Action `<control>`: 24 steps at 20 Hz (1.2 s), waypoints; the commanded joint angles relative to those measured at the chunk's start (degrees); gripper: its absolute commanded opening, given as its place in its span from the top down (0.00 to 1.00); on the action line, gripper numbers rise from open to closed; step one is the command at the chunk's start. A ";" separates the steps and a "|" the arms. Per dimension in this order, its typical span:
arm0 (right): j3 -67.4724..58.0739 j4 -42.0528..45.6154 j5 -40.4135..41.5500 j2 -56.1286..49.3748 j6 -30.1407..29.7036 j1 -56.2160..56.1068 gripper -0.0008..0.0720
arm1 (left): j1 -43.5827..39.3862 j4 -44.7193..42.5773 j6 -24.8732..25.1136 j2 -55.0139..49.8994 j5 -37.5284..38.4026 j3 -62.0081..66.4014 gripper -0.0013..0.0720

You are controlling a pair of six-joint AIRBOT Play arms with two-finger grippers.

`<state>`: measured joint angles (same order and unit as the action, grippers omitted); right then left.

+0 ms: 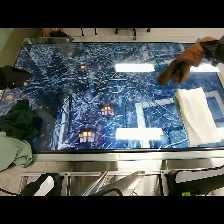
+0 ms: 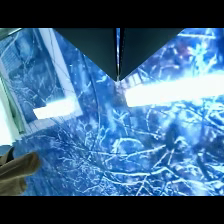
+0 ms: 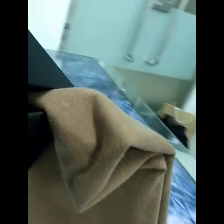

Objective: Fold the shirts.

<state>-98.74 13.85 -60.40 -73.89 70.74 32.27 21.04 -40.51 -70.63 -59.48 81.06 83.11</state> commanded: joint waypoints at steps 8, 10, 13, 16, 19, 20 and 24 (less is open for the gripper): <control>-0.09 3.08 3.76 0.66 13.18 7.15 0.95 | 0.04 0.00 0.15 -0.04 0.00 0.00 0.97; -0.09 2.97 7.54 0.76 15.08 7.02 0.95 | 0.04 0.00 0.15 -0.04 0.00 0.00 0.97; 0.07 2.93 13.40 0.70 16.52 6.12 0.95 | 0.04 0.00 0.15 -0.04 0.04 0.00 0.97; 4.31 2.86 14.64 1.09 22.36 5.29 0.96 | 0.04 0.02 0.15 -0.04 0.00 0.00 0.97; 15.30 2.34 21.84 6.36 24.48 3.74 0.96 | 0.07 0.00 0.15 -0.04 0.00 0.00 0.97; 19.15 2.32 25.16 8.79 25.83 3.69 0.96 | 0.04 -0.02 0.17 -0.04 0.00 0.00 0.97; 29.83 2.38 29.94 17.66 27.06 6.58 0.95 | 0.04 -0.02 0.22 -0.04 0.00 0.00 0.97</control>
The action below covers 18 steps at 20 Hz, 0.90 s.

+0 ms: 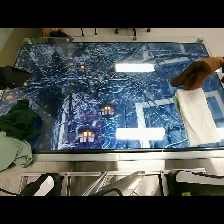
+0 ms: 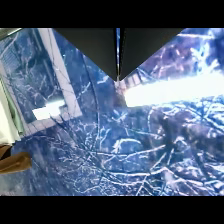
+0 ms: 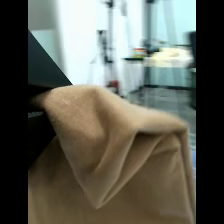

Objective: Fold the shirts.

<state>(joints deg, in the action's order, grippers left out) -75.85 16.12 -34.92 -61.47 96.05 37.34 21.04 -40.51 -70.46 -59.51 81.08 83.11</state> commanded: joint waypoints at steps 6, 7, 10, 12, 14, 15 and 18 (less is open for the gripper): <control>10.03 0.24 -5.46 13.77 6.84 8.70 0.95 | 0.04 -0.02 0.59 -0.02 0.00 0.00 0.97; 10.45 0.79 -7.32 14.93 7.04 9.68 0.95 | 0.04 -0.04 0.59 -0.02 -0.02 -0.02 0.97; 13.55 8.07 -15.13 18.23 11.89 12.52 0.95 | 0.04 -0.09 0.70 -0.02 0.00 -0.02 0.97; 17.27 14.88 -18.01 20.90 13.99 13.90 0.95 | 0.04 -0.44 1.09 -0.02 0.00 -0.02 0.97; 21.07 19.21 -18.82 23.32 14.38 15.52 0.95 | 0.04 -0.44 1.49 -0.02 0.00 -0.02 0.97; 22.93 21.62 -19.39 24.50 14.36 16.41 0.95 | 0.04 -0.44 1.51 -0.02 0.00 -0.02 0.97; 25.97 34.64 -23.26 26.86 18.05 18.38 0.95 | 0.04 -0.44 1.53 -0.04 0.00 -0.02 0.97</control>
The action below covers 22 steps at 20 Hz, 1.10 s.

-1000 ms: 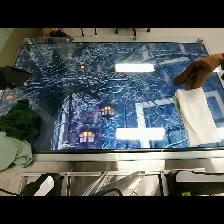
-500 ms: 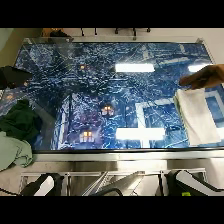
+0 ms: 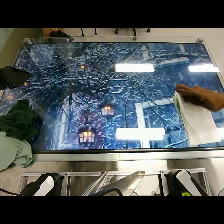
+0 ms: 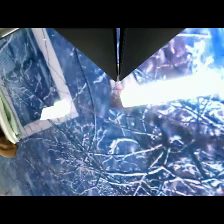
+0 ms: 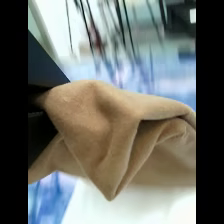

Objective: Fold the shirts.

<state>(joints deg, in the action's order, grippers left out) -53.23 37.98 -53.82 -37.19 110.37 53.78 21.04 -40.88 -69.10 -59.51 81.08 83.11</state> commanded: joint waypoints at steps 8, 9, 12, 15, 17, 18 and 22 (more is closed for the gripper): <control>3.65 39.41 -11.58 0.72 4.26 2.21 0.93 | -0.52 -0.07 0.76 -0.04 -0.02 -0.02 0.97; 3.65 39.87 -11.67 -0.20 2.69 2.21 0.78 | -0.52 -0.04 0.74 -0.04 0.00 -0.02 0.97; 3.54 39.89 -15.34 -3.72 -3.19 2.21 0.15 | -0.52 -0.07 0.76 -0.04 -0.02 -0.02 0.97; -0.24 39.17 -16.06 -4.42 -5.33 2.19 0.15 | -0.52 -0.04 0.76 -0.04 -0.09 0.00 0.97; -5.75 33.09 -15.65 -4.13 -9.57 1.95 0.35 | -0.52 0.02 0.74 -0.02 -0.76 0.00 0.97; -8.68 28.09 -15.91 -3.98 -12.87 1.33 0.47 | -0.52 0.15 0.74 -0.02 -1.77 0.00 0.97; -11.98 13.38 -15.78 -1.01 -19.19 -7.54 0.95 | -0.52 0.59 0.42 0.00 -4.24 0.04 0.97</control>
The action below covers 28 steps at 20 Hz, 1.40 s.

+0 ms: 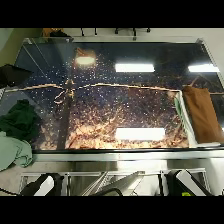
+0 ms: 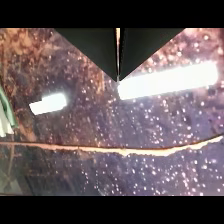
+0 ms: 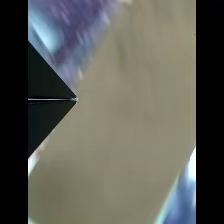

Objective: Fold the shirts.

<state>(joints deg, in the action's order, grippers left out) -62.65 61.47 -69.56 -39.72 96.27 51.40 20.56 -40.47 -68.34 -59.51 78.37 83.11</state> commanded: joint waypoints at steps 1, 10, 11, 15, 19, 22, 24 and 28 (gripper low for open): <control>-2.25 -10.08 0.04 2.25 -6.21 -9.22 0.95 | -0.04 0.15 -1.18 0.02 0.11 0.00 0.97; 20.09 -0.26 3.58 5.99 -6.93 -54.71 0.95 | -20.70 -0.07 -3.41 19.34 -7.04 -36.63 0.97; 21.59 0.13 4.74 5.64 -6.93 -57.61 0.95 | -23.93 -0.15 -4.24 21.38 -8.72 -40.17 0.97; 22.10 0.22 5.25 4.94 -6.95 -60.76 0.95 | -33.07 -0.50 -7.76 26.16 -15.41 -47.39 0.97; 22.10 -5.20 4.63 5.05 -6.95 -60.78 0.95 | -34.73 -0.35 -7.85 26.38 -17.05 -47.82 0.97; 22.10 -8.00 4.66 5.03 -6.95 -60.76 0.95 | -34.69 -0.39 -7.82 26.38 -17.09 -47.84 0.97; 22.10 -8.00 4.63 5.03 -6.95 -60.76 0.95 | -34.69 -0.39 -7.82 26.38 -17.09 -47.84 0.97; 22.10 -8.00 4.63 5.03 -6.95 -60.76 0.95 | -34.69 -0.42 -7.82 26.38 -17.49 -47.84 0.97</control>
